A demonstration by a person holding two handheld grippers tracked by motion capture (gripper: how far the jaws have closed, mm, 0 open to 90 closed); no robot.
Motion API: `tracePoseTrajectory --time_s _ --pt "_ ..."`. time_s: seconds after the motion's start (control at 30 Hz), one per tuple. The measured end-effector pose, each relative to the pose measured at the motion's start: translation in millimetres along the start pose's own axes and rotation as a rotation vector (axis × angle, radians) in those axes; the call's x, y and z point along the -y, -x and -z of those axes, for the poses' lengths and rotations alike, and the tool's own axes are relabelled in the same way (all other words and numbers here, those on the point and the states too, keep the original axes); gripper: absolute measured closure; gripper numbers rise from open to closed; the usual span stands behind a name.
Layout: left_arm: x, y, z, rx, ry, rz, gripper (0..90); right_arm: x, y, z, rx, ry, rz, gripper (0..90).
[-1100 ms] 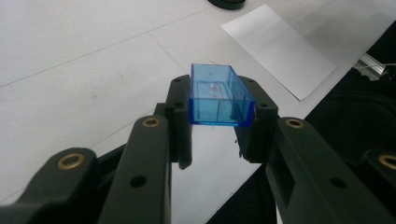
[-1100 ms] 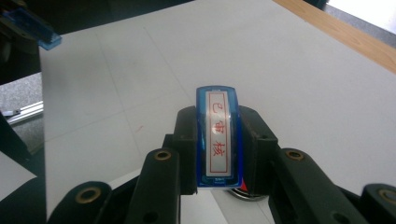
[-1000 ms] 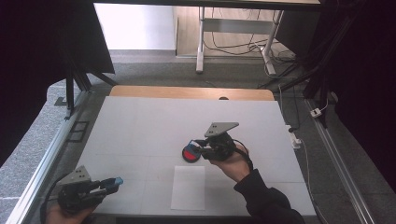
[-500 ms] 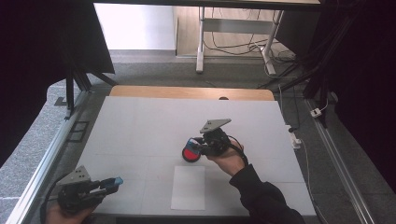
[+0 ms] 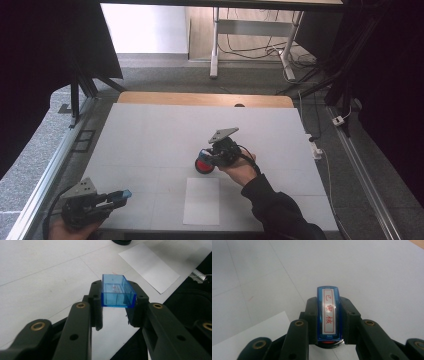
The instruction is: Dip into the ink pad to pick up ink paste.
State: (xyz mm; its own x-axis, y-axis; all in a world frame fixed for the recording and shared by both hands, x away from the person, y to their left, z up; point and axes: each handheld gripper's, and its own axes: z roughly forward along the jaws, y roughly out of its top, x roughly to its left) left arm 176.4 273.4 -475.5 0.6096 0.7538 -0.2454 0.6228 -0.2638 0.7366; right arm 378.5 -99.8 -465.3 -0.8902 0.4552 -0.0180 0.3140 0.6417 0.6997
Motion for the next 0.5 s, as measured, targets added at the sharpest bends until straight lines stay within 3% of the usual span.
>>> tracePoseTrajectory --time_s 0.5 --pt "0.2 0.1 0.1 0.0 -0.001 0.0 68.7 2.6 -0.9 -17.6 0.025 -0.058 0.038 71.0"
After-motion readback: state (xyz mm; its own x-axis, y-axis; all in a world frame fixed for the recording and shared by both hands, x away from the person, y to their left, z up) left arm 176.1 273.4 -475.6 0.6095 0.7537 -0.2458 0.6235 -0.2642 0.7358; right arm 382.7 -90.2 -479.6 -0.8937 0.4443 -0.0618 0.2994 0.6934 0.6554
